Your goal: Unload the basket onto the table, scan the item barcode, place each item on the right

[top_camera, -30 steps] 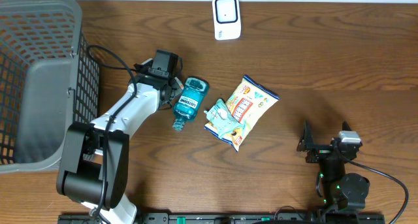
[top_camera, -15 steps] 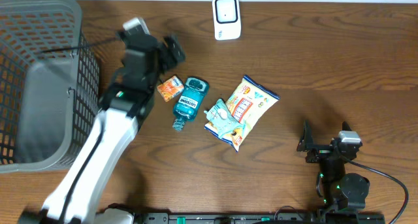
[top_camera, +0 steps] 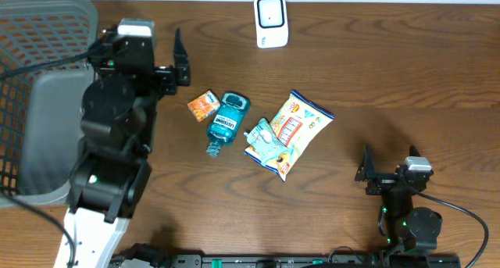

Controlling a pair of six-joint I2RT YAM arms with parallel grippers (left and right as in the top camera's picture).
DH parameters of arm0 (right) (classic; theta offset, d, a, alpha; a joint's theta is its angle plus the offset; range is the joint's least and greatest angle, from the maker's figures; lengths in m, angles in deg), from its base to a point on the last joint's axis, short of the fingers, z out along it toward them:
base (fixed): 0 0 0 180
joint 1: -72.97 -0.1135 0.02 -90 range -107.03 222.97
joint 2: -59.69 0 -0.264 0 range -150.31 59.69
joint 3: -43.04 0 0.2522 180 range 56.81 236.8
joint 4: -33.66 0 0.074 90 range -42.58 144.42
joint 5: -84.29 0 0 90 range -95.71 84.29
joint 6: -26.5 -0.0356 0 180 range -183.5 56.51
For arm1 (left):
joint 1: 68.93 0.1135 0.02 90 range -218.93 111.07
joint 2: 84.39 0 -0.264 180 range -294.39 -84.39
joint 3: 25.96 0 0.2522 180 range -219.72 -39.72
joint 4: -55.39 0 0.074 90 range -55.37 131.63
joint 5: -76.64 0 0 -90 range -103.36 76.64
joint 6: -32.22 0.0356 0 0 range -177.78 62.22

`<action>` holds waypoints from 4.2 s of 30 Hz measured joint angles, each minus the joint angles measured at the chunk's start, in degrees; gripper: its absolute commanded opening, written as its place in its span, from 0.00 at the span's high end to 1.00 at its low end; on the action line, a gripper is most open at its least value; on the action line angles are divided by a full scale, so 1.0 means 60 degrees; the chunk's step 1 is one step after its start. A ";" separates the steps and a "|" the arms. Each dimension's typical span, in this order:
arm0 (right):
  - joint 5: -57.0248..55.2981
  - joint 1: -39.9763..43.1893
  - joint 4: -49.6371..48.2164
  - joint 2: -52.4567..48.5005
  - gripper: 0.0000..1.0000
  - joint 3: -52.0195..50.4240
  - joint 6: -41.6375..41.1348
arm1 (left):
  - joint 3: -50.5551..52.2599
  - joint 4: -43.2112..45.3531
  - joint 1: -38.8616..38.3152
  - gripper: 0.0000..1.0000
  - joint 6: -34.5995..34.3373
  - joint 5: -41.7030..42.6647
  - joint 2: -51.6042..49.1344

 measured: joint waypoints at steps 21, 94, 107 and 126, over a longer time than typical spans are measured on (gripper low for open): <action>0.2098 0.0000 -0.0219 -0.0004 0.01 0.0000 -0.4014 | 0.0000 -0.0452 0.0000 0.02 0.0896 0.0353 0.1129; -0.5559 -0.9052 0.7395 -1.6378 0.01 1.2706 -0.2033 | -0.0015 -0.5005 0.2718 0.02 -0.1475 0.0346 0.9541; -0.5424 -0.9409 0.6812 -1.6436 0.01 1.2746 -0.1916 | -0.0018 -0.3191 0.2794 0.02 -0.1406 0.0350 0.9541; -0.7242 -1.0517 0.6623 -1.9139 0.17 1.2761 -0.1366 | 0.0317 -0.2954 0.2794 0.02 -0.1406 0.0350 0.9395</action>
